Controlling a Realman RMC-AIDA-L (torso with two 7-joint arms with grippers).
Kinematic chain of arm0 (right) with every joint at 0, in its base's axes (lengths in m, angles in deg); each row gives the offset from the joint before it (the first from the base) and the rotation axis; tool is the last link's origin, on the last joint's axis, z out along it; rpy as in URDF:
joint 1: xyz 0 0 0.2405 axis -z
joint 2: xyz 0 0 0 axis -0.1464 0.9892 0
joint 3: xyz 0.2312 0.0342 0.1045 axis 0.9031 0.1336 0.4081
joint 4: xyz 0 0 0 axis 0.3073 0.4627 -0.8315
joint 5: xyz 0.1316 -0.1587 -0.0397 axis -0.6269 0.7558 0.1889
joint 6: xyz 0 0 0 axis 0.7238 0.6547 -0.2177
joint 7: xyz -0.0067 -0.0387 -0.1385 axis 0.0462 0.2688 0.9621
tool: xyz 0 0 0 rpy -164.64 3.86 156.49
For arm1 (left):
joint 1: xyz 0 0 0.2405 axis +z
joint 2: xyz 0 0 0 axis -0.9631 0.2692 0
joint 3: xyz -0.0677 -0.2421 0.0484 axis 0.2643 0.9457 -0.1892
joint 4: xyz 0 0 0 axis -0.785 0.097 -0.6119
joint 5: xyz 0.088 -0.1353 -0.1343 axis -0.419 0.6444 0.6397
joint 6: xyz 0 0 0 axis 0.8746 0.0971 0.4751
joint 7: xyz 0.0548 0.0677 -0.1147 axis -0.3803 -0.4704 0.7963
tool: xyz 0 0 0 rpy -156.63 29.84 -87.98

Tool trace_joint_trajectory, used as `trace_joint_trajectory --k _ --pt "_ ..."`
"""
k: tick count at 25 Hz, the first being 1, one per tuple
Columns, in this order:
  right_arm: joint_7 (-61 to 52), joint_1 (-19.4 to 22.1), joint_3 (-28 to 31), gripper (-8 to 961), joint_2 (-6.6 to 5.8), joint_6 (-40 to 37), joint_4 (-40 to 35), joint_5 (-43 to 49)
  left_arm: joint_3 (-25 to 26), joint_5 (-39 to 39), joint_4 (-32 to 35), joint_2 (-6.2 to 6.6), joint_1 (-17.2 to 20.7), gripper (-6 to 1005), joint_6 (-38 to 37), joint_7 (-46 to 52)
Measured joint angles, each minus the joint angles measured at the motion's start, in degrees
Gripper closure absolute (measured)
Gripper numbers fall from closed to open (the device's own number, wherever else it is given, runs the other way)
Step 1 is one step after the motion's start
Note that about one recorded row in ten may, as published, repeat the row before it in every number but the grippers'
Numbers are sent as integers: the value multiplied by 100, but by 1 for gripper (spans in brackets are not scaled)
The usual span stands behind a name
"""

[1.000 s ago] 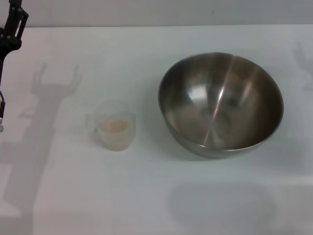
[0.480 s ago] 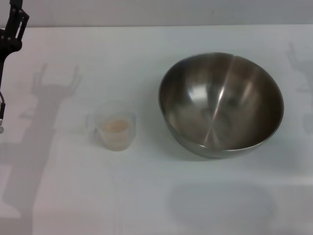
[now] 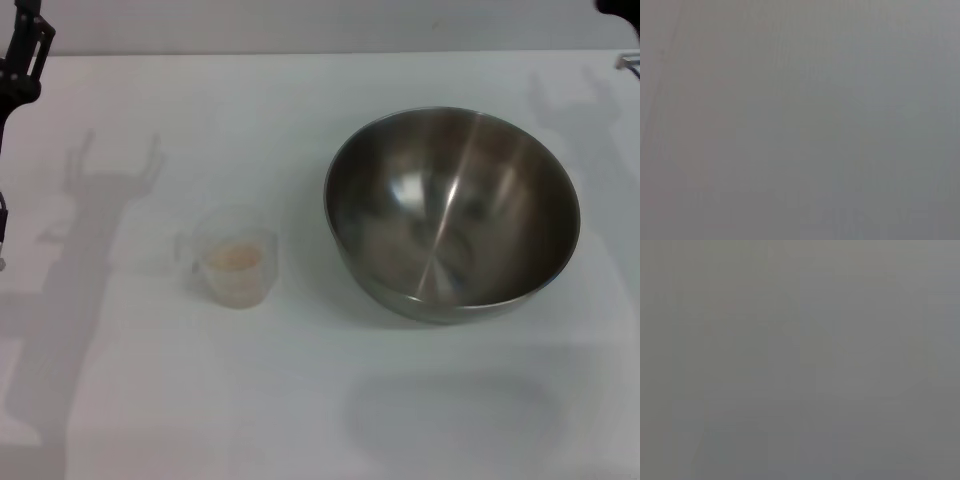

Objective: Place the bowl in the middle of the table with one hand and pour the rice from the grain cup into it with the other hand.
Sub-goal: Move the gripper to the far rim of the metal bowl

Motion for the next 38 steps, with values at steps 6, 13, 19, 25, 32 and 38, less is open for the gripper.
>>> trace_joint_trajectory --k 6,13,19,25,32,38 --pt "3 371 57 193 -3 3549 -2320 114 30 9 21 5 31 137 -5 1" --pt "404 157 725 193 -28 7908 -4396 111 41 9 45 11 68 137 -34 35" --pt "906 -525 1904 194 -37 11057 -5236 2 46 11 54 22 192 138 -243 52" --pt "1453 -1169 2884 194 -37 12782 -5108 -127 47 11 53 24 235 138 -314 61" --pt "1978 -1746 3455 194 -88 13562 -4102 -133 46 10 59 31 227 137 -314 62" --pt "2207 -1898 3579 195 -141 13571 -3536 -130 46 9 69 33 168 138 -286 62"
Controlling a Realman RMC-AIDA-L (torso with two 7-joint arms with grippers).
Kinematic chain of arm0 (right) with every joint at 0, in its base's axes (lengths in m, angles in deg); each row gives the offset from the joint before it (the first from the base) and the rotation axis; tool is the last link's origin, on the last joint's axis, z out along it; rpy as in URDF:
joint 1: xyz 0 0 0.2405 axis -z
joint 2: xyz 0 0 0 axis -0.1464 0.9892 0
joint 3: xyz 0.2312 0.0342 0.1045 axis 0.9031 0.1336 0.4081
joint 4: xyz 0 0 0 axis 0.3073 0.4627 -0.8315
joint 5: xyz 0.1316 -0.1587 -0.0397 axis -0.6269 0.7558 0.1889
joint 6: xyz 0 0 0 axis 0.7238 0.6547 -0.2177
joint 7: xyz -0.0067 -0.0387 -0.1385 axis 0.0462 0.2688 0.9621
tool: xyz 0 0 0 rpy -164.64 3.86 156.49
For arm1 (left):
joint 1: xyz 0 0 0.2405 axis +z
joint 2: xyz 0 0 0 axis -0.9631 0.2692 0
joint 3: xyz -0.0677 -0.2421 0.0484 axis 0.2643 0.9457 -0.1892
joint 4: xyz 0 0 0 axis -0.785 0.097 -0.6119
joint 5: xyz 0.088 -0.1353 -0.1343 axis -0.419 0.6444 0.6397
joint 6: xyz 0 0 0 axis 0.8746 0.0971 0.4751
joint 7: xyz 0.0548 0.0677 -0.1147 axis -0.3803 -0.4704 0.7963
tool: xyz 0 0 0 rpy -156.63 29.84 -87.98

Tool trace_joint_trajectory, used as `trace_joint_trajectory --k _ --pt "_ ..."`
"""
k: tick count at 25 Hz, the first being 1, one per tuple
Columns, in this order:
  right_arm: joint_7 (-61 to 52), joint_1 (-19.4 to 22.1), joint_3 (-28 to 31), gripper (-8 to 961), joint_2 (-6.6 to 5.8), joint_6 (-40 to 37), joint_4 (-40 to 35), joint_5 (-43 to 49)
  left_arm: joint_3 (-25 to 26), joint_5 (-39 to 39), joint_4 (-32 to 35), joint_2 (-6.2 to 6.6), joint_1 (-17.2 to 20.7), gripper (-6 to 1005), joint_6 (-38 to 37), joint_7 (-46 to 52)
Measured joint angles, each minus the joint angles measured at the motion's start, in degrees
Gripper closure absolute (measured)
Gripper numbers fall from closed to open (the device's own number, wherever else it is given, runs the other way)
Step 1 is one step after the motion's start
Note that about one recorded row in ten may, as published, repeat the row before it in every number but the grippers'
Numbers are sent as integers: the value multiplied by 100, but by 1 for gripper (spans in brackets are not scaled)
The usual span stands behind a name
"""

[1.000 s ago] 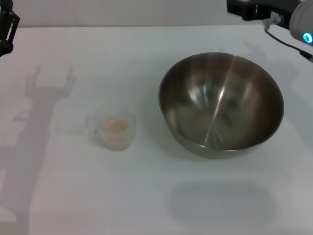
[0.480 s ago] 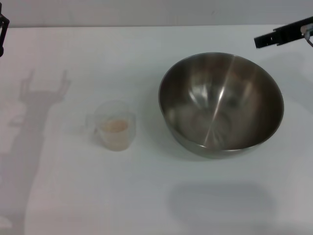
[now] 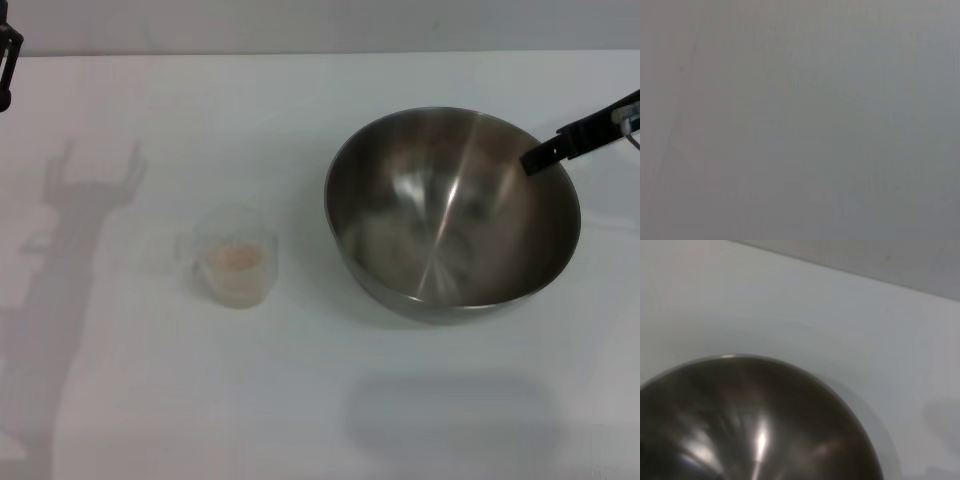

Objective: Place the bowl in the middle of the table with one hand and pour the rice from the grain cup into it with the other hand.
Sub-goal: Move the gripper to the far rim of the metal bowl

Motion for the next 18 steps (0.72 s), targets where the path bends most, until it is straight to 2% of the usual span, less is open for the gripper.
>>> trace_joint_trajectory --k 15,18 --pt "522 -201 138 202 -2 -568 1163 -11 0 2 2 0 -58 137 19 -23" --pt "587 -198 227 249 27 -631 1167 -42 0 1 8 0 -58 137 19 -23"
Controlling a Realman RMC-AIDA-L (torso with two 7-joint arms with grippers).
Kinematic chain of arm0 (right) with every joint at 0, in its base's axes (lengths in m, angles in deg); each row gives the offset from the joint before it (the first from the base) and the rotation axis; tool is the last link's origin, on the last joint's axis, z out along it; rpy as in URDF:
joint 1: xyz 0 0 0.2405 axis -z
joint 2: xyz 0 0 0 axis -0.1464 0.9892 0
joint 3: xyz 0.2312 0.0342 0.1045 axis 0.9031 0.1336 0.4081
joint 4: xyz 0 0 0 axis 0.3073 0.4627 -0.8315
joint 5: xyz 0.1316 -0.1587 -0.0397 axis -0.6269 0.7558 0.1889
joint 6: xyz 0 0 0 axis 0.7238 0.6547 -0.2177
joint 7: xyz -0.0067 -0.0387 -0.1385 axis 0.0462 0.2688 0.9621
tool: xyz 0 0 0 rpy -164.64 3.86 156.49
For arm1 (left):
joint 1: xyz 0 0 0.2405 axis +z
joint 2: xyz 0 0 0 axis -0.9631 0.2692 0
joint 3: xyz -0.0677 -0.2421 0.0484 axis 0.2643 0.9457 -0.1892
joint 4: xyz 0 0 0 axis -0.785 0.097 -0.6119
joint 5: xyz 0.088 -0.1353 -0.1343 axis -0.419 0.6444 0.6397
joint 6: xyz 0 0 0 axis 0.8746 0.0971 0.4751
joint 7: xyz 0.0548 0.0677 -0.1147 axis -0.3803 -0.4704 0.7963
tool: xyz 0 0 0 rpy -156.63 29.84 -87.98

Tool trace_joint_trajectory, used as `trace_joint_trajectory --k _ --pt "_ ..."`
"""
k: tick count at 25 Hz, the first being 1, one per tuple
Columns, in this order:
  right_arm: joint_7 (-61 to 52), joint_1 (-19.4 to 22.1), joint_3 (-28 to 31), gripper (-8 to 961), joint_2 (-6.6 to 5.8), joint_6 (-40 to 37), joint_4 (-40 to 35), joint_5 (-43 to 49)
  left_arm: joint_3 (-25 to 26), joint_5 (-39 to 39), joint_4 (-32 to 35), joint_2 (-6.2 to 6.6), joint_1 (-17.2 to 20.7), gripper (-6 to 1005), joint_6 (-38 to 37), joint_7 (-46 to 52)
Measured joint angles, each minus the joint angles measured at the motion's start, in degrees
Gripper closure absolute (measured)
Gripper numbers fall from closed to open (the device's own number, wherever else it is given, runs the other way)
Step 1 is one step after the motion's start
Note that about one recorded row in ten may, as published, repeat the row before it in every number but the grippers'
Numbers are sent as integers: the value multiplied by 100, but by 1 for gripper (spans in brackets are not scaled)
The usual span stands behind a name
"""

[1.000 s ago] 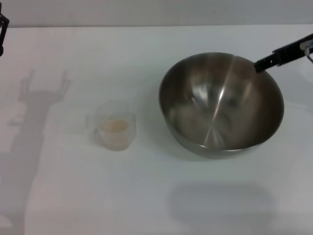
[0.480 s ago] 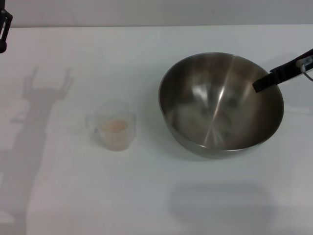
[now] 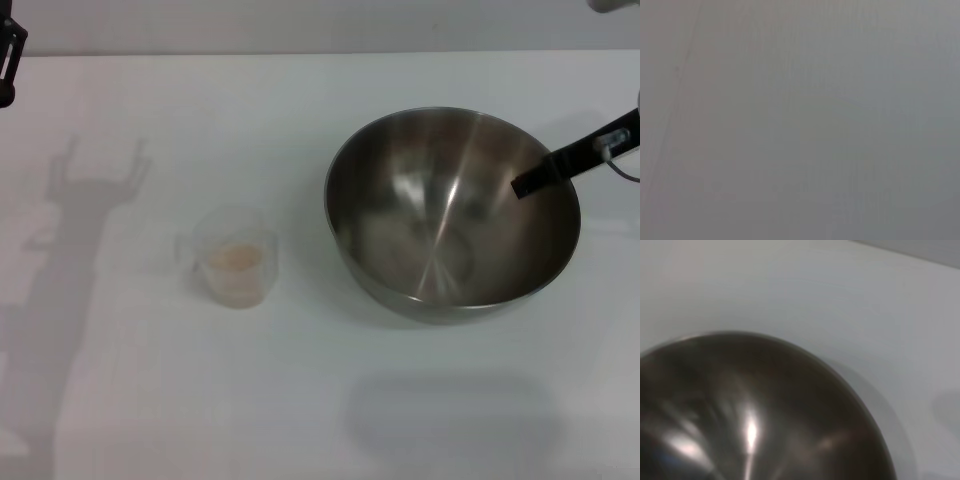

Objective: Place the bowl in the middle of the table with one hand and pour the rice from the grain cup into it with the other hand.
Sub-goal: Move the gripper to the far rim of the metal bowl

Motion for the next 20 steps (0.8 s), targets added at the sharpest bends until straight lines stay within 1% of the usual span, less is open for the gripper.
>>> trace_joint_trajectory --k 2,9,13,20 --pt "82 2 91 280 15 -31 8 -70 0 0 16 0 0 137 0 -2" --pt "174 -12 121 390 14 -39 43 -87 0 0 45 0 0 137 -2 5" --pt "181 -18 112 612 18 -40 46 -87 0 0 46 0 0 138 -19 7" --pt "253 -12 130 833 38 -42 -1 -111 0 0 46 -8 3 137 -36 21"
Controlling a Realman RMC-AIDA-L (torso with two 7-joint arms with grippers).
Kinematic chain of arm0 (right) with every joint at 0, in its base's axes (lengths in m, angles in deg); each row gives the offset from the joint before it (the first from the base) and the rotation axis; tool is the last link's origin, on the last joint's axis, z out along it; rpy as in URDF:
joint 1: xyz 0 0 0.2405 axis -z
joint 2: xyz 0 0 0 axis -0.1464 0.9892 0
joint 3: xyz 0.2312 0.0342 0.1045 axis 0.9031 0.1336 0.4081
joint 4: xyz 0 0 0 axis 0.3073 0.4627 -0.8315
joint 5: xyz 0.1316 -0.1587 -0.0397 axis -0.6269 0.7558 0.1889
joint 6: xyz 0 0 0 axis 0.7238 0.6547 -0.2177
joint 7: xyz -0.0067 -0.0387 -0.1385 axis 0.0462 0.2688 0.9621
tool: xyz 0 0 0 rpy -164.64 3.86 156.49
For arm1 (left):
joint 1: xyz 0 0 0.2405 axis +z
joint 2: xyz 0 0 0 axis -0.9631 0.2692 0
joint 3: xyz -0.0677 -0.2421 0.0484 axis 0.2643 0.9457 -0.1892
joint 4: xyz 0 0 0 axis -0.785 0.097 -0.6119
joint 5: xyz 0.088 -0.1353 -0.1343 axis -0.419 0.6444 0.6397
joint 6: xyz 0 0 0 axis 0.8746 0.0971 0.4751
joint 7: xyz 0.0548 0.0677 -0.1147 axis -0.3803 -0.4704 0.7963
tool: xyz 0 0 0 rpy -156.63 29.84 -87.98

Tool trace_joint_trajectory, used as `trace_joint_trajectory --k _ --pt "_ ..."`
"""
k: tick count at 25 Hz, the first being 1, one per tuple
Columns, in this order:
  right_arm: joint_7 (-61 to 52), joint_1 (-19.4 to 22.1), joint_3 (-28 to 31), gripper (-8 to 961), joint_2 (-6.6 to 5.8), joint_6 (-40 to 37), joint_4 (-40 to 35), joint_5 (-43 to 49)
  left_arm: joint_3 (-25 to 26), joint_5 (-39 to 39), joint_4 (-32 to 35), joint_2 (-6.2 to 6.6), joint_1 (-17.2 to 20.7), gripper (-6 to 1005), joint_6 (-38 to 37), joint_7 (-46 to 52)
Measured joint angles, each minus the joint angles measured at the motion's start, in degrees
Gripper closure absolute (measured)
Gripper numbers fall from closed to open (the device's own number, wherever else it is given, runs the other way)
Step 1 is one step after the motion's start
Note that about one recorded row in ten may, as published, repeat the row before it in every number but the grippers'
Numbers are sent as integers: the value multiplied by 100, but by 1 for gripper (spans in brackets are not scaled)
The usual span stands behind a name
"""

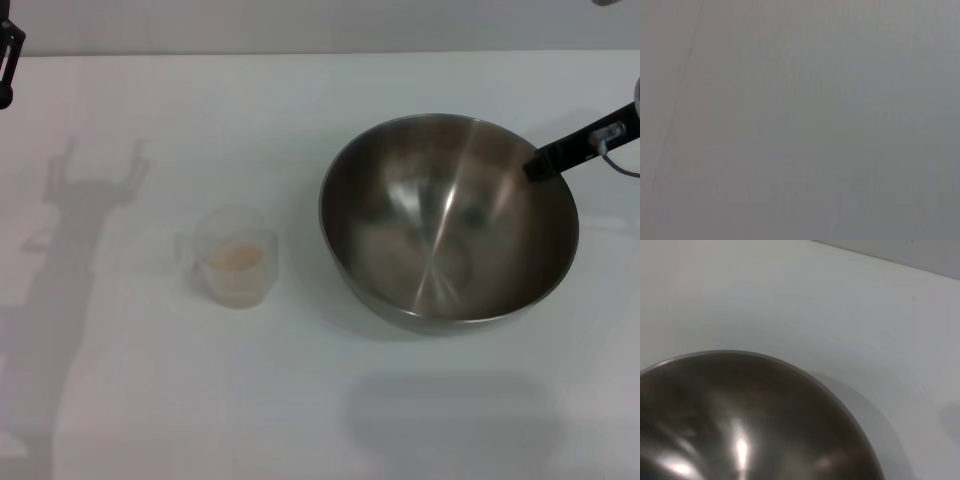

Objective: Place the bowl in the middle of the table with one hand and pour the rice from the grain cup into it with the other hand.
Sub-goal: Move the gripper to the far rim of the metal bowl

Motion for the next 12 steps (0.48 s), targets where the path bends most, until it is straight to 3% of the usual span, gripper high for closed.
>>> trace_joint_trajectory --k 1,12 --pt "1 25 8 915 13 -6 -93 -58 0 0 -4 -1 5 137 -1 1" --pt "202 230 79 930 28 -90 -770 -748 0 0 -22 -2 8 138 -1 2"
